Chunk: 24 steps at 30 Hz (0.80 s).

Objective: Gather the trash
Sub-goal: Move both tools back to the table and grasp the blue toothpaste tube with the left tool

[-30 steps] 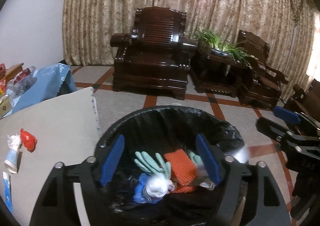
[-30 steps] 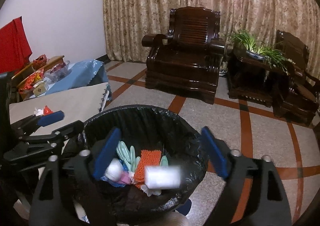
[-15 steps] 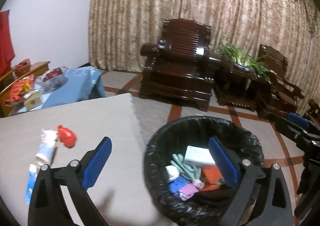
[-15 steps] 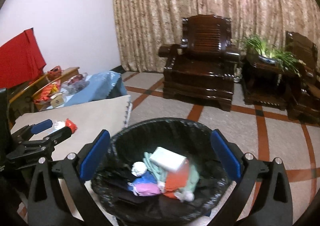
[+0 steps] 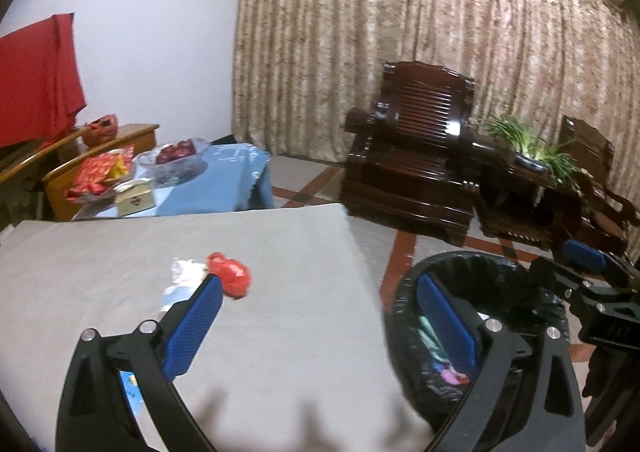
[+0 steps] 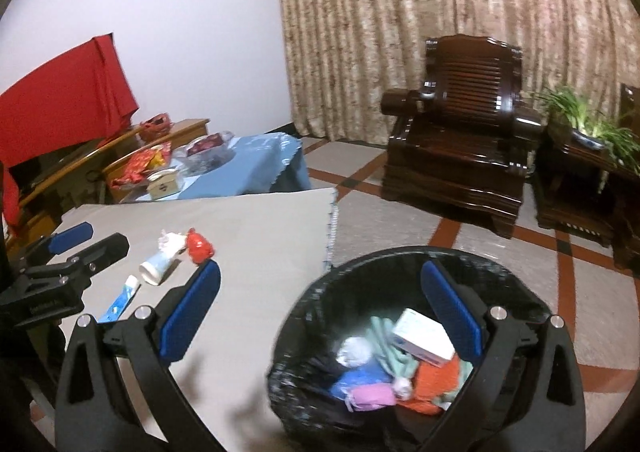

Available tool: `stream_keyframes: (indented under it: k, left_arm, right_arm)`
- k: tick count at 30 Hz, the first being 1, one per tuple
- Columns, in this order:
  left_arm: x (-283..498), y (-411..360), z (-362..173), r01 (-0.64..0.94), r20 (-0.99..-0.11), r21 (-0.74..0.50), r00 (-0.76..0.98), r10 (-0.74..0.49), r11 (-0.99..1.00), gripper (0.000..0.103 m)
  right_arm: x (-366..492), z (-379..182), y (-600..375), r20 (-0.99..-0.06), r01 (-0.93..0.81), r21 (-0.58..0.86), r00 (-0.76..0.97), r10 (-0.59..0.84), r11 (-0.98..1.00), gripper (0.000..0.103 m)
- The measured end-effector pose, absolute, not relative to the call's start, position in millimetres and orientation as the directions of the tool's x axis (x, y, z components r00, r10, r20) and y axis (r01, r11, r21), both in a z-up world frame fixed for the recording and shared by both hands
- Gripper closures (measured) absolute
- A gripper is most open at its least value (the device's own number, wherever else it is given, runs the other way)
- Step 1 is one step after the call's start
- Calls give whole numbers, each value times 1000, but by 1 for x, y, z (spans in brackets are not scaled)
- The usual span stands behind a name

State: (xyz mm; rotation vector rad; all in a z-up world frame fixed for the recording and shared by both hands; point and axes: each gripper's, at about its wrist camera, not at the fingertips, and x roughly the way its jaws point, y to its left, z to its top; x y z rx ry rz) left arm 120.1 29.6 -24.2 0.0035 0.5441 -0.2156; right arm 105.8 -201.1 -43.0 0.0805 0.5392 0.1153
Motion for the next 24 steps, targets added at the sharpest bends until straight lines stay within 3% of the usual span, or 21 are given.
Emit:
stream_keyframes:
  k: [11,24]
  left_arm:
    - [132,110,-54,56,-535,-39,842,-68,998,7]
    - [160,210,-146,-92,-654,2,753,71,996,9]
  right_arm:
    - [147,-64,-124,-531,-224,70,816,227,972,5]
    - [203,-127,-46,-621,-315,79,726,294,946,5]
